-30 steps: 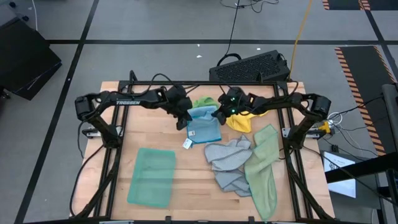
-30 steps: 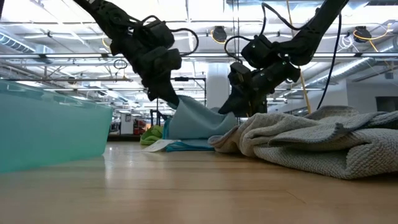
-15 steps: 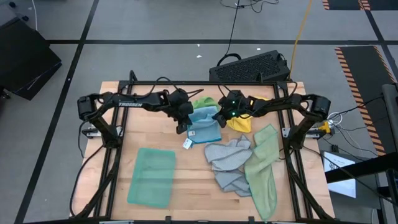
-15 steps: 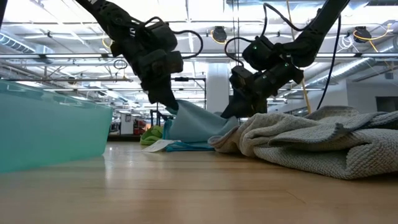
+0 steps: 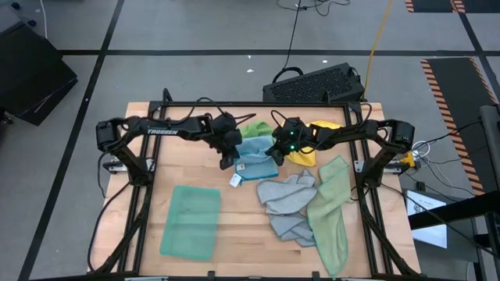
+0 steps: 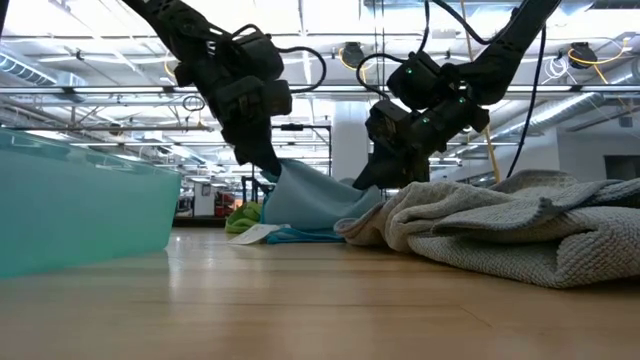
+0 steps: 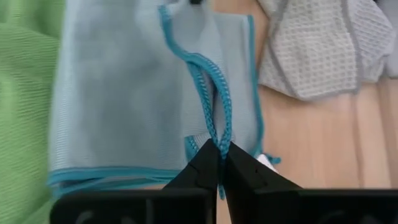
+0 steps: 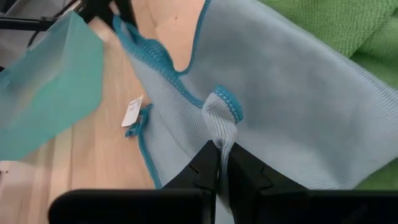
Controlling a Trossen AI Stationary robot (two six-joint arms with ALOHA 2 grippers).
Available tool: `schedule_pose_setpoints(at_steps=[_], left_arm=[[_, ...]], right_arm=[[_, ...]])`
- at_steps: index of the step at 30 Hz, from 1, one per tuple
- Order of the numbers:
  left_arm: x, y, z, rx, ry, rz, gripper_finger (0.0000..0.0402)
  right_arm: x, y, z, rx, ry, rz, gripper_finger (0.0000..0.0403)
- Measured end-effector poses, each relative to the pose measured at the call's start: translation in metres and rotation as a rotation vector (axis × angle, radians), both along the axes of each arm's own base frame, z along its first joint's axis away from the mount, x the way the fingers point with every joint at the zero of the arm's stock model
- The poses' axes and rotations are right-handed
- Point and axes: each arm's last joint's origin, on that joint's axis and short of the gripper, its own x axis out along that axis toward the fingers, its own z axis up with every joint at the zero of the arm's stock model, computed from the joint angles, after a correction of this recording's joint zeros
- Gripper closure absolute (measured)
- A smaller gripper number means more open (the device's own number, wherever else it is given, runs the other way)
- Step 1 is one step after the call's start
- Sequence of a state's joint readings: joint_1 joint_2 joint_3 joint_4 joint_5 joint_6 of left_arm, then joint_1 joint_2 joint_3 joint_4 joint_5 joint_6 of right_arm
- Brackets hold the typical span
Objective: Fold microfiber towels
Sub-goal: Fold the blue microfiber cloth
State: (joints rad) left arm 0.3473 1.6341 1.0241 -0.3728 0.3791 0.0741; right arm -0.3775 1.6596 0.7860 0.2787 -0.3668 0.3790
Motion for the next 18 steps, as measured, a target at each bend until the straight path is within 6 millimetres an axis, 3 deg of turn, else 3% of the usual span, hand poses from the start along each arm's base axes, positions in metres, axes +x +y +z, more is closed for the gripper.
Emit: schedule_pose_setpoints(at_steps=[5,12,18], left_arm=[[0.000,-0.006,-0.001,0.002,0.028,-0.010,0.0382],[-0.002,-0.010,-0.003,-0.015,0.059,-0.023,0.0378],[0.005,-0.017,0.001,-0.044,-0.012,-0.070,0.0308]], right_arm=[[0.000,0.001,0.000,0.013,-0.005,0.027,0.0371],[0.000,0.007,-0.001,0.086,-0.001,0.096,0.0280],[-0.003,0.011,-0.005,0.146,0.058,0.091,0.0237]])
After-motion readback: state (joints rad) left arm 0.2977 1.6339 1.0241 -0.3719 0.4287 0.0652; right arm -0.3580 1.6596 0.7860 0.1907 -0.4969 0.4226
